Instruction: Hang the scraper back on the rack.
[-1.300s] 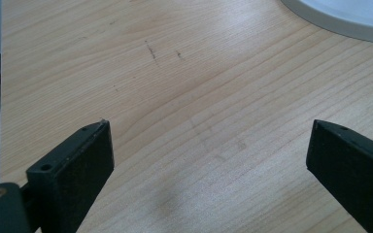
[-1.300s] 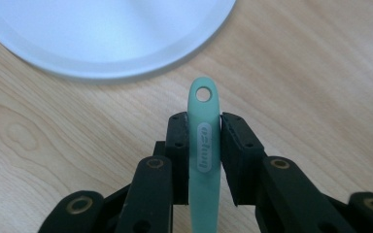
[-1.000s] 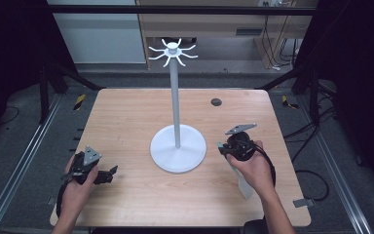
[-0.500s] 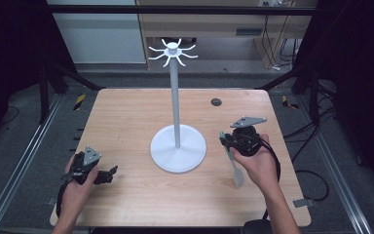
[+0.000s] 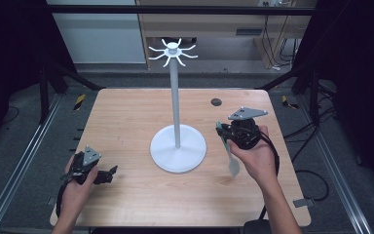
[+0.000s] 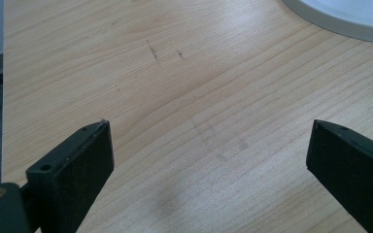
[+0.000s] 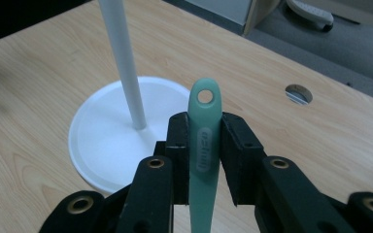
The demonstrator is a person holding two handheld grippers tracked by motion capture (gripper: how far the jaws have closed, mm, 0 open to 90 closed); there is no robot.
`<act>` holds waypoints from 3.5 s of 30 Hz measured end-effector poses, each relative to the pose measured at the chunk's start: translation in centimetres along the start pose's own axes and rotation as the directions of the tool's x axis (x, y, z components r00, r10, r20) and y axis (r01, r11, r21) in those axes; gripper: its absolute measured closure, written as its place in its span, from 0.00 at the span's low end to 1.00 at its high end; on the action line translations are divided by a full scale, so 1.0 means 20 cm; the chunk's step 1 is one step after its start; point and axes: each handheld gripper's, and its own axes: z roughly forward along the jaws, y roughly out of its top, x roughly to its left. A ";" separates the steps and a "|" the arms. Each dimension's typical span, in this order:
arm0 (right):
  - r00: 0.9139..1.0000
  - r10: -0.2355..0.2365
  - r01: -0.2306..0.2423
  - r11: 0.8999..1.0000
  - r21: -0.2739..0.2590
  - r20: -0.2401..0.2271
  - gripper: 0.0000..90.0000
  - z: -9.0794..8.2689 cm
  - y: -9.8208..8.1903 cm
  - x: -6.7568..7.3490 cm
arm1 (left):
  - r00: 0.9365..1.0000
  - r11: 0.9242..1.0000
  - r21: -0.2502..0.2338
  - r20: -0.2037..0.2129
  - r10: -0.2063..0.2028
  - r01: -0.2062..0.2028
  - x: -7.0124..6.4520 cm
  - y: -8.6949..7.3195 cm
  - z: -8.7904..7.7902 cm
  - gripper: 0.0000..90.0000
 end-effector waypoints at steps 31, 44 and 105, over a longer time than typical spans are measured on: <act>1.000 -0.023 0.025 0.985 -0.172 0.015 0.83 -0.09 0.28 0.09 | 1.000 1.000 0.000 0.000 0.000 0.000 0.00 0.00 0.00 0.03; 0.998 -0.050 0.056 0.977 -0.206 0.032 0.83 -0.14 0.38 0.13 | 1.000 1.000 -0.001 0.001 0.000 0.000 0.00 0.00 0.00 0.03; 0.995 -0.099 0.098 0.940 -0.327 0.014 0.83 -0.32 0.68 0.24 | 1.000 1.000 0.000 0.003 0.002 -0.002 0.00 0.00 0.00 0.03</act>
